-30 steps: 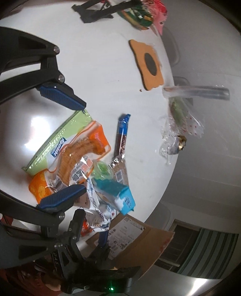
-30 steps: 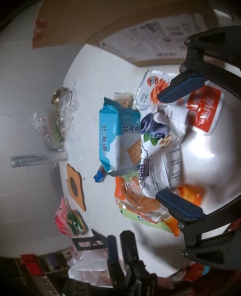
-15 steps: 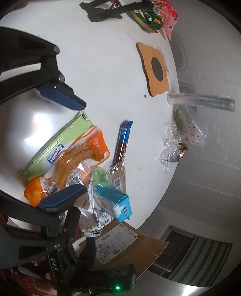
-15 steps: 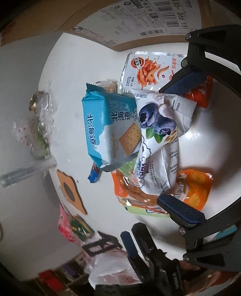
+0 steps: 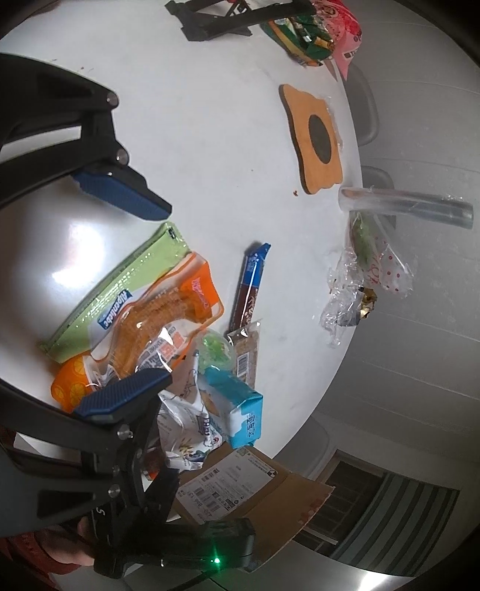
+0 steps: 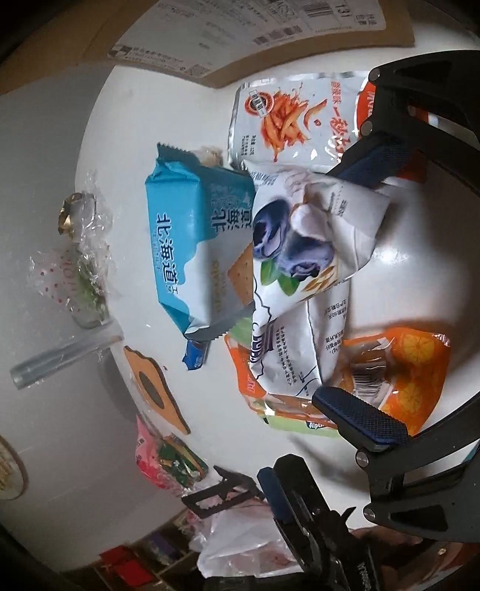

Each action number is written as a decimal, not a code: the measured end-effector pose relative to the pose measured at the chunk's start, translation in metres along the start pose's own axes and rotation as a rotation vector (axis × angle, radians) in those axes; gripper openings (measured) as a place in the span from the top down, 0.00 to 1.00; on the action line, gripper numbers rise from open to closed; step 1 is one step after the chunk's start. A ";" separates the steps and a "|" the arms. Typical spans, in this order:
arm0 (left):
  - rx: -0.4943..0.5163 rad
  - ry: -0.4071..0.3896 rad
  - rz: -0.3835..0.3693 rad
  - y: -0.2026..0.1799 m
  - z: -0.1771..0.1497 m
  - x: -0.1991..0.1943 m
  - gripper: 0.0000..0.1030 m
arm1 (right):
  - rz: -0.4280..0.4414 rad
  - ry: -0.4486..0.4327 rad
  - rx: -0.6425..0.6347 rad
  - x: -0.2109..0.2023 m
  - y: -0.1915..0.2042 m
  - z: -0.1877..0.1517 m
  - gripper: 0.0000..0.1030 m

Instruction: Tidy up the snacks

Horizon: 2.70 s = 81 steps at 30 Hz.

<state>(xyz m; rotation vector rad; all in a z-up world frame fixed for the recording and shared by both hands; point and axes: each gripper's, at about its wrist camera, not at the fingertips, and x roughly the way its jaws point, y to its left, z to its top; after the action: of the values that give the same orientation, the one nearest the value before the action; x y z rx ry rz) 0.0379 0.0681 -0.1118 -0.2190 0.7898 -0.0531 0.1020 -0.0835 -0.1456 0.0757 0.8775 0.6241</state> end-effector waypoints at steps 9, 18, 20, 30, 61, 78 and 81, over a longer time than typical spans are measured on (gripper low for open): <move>-0.027 -0.019 0.005 0.008 0.003 -0.008 0.23 | 0.048 0.015 0.138 -0.004 -0.005 0.013 0.01; -0.040 -0.028 -0.004 0.012 0.003 -0.011 0.23 | 0.041 -0.049 0.129 0.000 -0.007 0.014 0.11; -0.043 -0.023 -0.004 0.013 0.002 -0.010 0.23 | 0.048 -0.071 0.123 -0.004 -0.008 0.013 0.23; -0.043 -0.026 -0.010 0.013 0.001 -0.013 0.23 | 0.050 -0.087 0.075 -0.023 -0.020 0.007 0.84; -0.062 -0.012 -0.037 0.011 -0.011 -0.015 0.23 | 0.000 0.075 -0.335 -0.089 -0.006 0.021 0.46; -0.071 -0.012 -0.026 0.012 -0.019 -0.012 0.21 | 0.195 0.231 -0.267 -0.045 -0.002 0.018 0.37; -0.059 -0.025 -0.004 0.012 -0.021 -0.013 0.20 | 0.227 0.258 -0.287 -0.052 0.007 0.007 0.37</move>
<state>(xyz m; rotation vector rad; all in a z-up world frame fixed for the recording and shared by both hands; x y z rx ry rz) 0.0137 0.0781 -0.1198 -0.2770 0.7670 -0.0304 0.0794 -0.1047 -0.1023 -0.1697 1.0265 0.9823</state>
